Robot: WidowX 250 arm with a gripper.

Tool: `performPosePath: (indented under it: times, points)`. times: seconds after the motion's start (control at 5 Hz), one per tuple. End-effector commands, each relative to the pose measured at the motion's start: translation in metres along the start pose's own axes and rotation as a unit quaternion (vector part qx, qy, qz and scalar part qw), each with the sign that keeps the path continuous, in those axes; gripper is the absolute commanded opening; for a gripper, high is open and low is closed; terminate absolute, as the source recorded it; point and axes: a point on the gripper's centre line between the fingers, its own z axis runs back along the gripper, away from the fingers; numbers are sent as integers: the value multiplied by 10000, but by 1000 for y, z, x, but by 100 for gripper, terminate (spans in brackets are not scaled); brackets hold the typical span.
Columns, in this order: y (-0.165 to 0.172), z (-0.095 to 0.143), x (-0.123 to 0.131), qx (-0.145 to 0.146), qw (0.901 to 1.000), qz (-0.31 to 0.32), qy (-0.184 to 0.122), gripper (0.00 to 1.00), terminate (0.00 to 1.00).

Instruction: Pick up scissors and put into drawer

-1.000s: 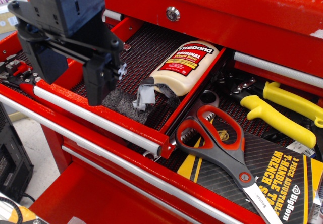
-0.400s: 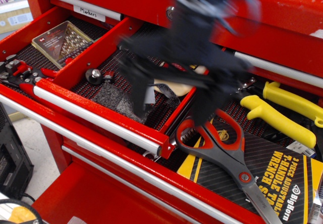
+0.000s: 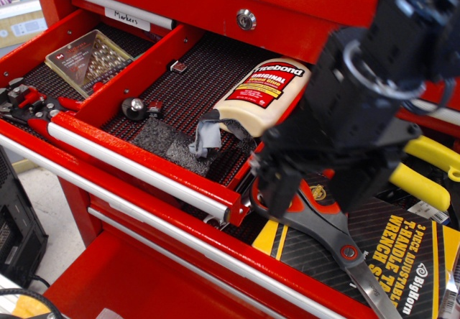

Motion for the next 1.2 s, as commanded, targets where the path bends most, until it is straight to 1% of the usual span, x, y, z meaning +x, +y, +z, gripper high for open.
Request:
performPosePath:
  times: [0.0,0.2,0.4,0.6,0.8,1.0]
  points:
    - [-18,1,-5,-991,9942,-253,-333,100,0]
    - [-29,-3,-13,-1276,9898,-592,-212,100,0]
    - [-33,-16,-14,-1457,9868,-687,157,100,0]
    - [-36,-27,-14,-1420,9874,-650,269,100,0]
    - [-40,-40,-19,-1264,9909,-401,221,100,0]
    - [-41,-50,-21,-1311,9910,-240,155,100,0]
